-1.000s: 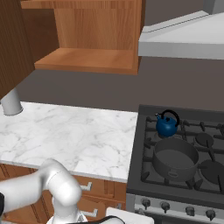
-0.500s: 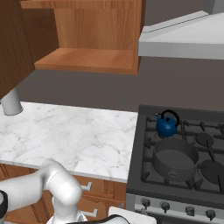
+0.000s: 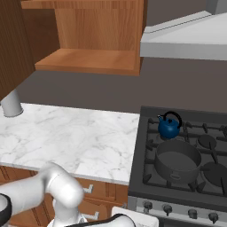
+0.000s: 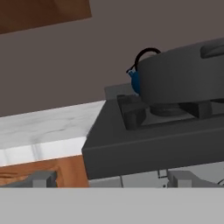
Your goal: Pick the kettle from the cabinet and place it on a stove burner. Then pick the pot from the counter and place it on another stove burner. Finally, turn both burners on.
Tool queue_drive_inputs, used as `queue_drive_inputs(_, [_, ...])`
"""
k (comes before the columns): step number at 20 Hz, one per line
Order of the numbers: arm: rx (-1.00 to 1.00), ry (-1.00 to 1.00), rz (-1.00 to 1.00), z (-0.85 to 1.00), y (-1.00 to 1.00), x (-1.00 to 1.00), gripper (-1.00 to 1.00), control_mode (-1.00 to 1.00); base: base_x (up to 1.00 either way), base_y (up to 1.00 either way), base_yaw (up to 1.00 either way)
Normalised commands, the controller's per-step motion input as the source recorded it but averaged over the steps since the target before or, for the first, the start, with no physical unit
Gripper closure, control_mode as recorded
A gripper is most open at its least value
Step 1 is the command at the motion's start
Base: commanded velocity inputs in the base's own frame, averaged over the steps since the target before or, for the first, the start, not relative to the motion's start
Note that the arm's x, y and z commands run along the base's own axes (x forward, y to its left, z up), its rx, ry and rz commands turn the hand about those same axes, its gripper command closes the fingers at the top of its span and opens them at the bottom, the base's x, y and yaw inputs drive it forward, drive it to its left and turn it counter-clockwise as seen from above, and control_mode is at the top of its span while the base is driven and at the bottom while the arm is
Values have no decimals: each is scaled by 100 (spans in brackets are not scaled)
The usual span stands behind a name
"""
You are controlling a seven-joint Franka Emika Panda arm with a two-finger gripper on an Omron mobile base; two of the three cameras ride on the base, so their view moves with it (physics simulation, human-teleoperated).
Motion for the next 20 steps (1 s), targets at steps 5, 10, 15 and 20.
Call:
queue_drive_inputs(5, [0,0,0,-19,-6,9,-100,-100,0,0,0])
queue_drive_inputs(10, [0,0,0,-10,-8,8,-100,-100,0,0,0])
queue_drive_inputs(15, [0,0,0,-12,-10,9,-100,-100,0,0,0])
queue_drive_inputs(20, [0,0,0,-16,-8,10,-100,-100,0,0,0])
